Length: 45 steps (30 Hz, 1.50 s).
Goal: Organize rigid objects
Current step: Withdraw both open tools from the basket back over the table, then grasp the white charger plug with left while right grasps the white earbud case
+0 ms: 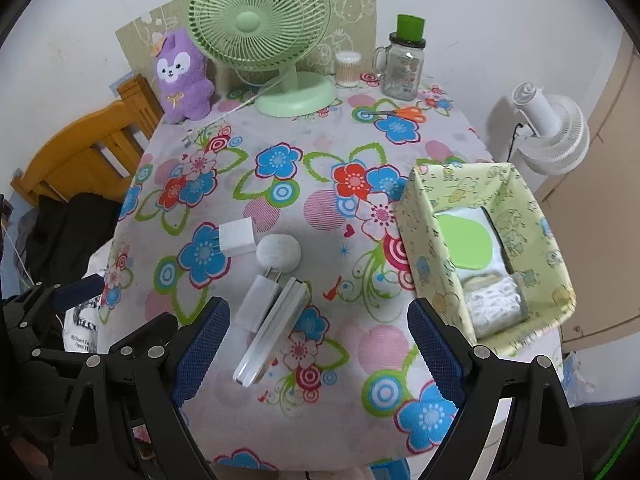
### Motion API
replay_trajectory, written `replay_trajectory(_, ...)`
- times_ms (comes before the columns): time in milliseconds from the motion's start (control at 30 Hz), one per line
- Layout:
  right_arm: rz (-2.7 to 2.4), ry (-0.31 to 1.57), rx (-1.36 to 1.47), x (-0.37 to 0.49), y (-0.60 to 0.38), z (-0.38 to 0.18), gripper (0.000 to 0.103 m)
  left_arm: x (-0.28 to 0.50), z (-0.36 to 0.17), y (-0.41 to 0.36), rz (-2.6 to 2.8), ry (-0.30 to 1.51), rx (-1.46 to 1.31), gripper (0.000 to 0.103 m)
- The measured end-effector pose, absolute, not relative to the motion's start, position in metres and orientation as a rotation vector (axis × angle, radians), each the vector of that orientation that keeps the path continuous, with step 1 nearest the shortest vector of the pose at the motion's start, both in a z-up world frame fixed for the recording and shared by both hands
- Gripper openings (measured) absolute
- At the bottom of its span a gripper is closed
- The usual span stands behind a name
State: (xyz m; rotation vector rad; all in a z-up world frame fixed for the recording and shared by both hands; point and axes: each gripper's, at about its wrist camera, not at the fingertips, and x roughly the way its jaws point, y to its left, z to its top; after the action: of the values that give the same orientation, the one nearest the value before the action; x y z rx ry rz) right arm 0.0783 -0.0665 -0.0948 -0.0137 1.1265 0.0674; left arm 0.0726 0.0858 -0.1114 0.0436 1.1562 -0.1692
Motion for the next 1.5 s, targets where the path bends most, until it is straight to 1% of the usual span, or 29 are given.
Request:
replay_trajectory(233,0.089,1.143,-0.025,0.109,-0.063,-0.108,0.092,0.098,-0.123,0.084,-0.156,1.163,0.031,0.097)
replay_trajectory(467,0.128,1.200,-0.047,0.138,-0.050,-0.138,0.092,0.117,-0.144,0.078,-0.209,1.169,0.071,0.097)
replay_trajectory(933,0.169,1.317,-0.085,0.178,-0.030,-0.199,0.092,0.149,-0.196,0.088,-0.185,1.278,0.106,0.097)
replay_trajectory(1033,0.172,1.337,-0.086,0.182,-0.028,-0.208,0.090,0.153,-0.203,0.089,-0.185,1.292,0.120,0.097)
replay_trajectory(1300,0.177,1.383,-0.080,0.189,-0.026,-0.230,0.090,0.158,-0.215,0.087,-0.202,1.305,0.160,0.097)
replay_trajectory(1500,0.192,1.413,-0.078,0.193,-0.023,-0.241,0.082,0.159,-0.220,0.087,-0.204,1.314,0.170,0.097)
